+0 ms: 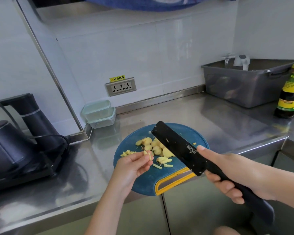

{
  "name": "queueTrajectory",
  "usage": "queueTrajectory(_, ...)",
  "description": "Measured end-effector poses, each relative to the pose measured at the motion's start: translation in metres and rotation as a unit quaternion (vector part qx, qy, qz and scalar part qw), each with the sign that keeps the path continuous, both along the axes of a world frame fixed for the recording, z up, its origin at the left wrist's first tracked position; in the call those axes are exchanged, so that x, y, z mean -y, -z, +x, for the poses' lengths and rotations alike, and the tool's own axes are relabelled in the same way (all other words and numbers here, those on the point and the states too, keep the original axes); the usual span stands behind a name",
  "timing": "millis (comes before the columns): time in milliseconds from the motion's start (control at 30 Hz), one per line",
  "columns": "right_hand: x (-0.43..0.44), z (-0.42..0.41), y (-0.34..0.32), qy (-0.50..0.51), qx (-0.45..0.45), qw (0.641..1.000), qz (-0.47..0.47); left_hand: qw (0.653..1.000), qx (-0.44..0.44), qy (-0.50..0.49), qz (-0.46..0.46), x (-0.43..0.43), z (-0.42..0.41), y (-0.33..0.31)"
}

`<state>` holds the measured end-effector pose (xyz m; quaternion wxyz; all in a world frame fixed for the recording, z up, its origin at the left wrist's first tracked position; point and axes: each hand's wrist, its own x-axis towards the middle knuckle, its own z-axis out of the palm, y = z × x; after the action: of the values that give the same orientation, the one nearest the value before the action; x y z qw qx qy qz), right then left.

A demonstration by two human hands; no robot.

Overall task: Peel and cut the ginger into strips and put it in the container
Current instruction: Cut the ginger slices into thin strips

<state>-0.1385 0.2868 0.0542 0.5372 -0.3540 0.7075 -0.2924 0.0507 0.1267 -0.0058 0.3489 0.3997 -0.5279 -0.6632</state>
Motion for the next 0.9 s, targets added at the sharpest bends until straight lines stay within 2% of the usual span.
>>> queueTrajectory(67,-0.001,-0.006,0.001,0.005,-0.014,1.0,-0.002,0.994,0.084,-0.009,-0.07,0.0,-0.008,0.0)
queueTrajectory(167,-0.004,-0.011,0.004,0.005,-0.028,1.0,-0.001,0.974,0.162,-0.012,-0.156,0.004,-0.018,-0.001)
queueTrajectory(267,-0.007,-0.016,0.007,0.011,-0.024,1.0,0.005,0.936,0.249,-0.005,-0.251,0.012,-0.02,0.001)
queueTrajectory(467,-0.008,-0.019,0.008,0.001,-0.037,0.999,0.015,0.898,0.304,0.009,-0.319,0.017,-0.016,0.008)
queueTrajectory(567,-0.006,-0.015,0.007,-0.01,-0.035,0.999,0.028,0.89,0.314,-0.007,-0.33,0.016,-0.01,0.008)
queueTrajectory(633,-0.004,-0.013,0.008,-0.014,-0.053,0.998,0.027,0.859,0.343,-0.039,-0.377,0.012,-0.002,0.008)
queueTrajectory(767,0.0,-0.007,0.011,-0.025,-0.104,0.994,0.024,0.759,0.383,-0.049,-0.524,-0.005,0.014,0.021)
queueTrajectory(900,0.003,-0.002,0.013,-0.018,-0.132,0.991,0.011,0.719,0.389,-0.017,-0.575,-0.022,0.016,0.038)
